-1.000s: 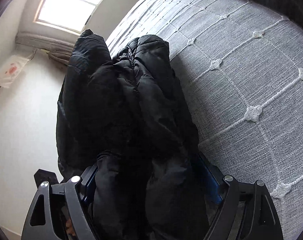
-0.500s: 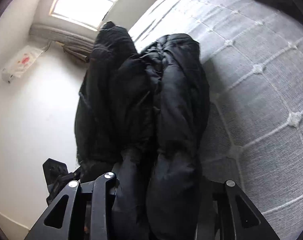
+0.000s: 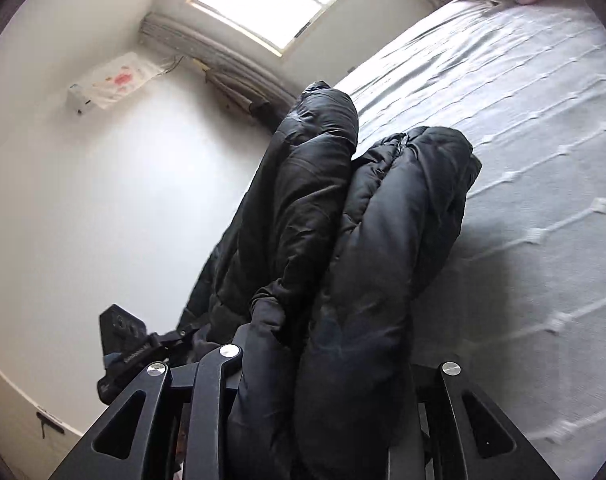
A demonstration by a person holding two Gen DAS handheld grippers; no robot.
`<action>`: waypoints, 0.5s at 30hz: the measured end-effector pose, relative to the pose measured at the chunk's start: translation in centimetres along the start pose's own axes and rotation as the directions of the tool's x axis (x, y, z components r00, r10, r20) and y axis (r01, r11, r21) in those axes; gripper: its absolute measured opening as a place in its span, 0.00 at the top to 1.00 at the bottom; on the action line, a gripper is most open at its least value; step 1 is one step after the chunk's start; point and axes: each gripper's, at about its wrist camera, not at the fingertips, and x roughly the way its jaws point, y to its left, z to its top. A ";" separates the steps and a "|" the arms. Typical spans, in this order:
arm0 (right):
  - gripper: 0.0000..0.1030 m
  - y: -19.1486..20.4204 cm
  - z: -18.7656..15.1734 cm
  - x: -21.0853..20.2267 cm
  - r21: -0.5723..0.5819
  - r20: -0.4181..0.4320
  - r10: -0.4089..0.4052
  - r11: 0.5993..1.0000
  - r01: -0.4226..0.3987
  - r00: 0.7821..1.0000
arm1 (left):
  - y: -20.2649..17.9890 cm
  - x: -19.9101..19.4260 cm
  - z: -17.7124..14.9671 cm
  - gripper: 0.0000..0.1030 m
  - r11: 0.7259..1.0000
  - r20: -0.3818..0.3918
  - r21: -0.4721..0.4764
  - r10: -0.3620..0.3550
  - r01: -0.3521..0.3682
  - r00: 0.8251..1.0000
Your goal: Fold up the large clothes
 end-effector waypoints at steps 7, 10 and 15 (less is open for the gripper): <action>0.74 -3.1 2.4 6.0 0.061 -0.015 -0.039 0.997 0.040 0.999 | 5.1 4.4 3.5 0.52 0.998 -0.005 -0.052 0.021 -0.021 1.000; 0.69 -4.7 3.0 7.3 0.069 -0.067 -0.077 0.994 0.082 0.995 | 5.5 5.0 3.6 0.46 0.999 -0.019 -0.046 0.020 -0.020 1.000; 0.43 -6.0 3.1 6.5 0.118 -0.105 -0.120 0.984 0.132 0.987 | 5.7 2.9 3.8 0.40 0.996 -0.017 -0.080 0.042 -0.044 0.999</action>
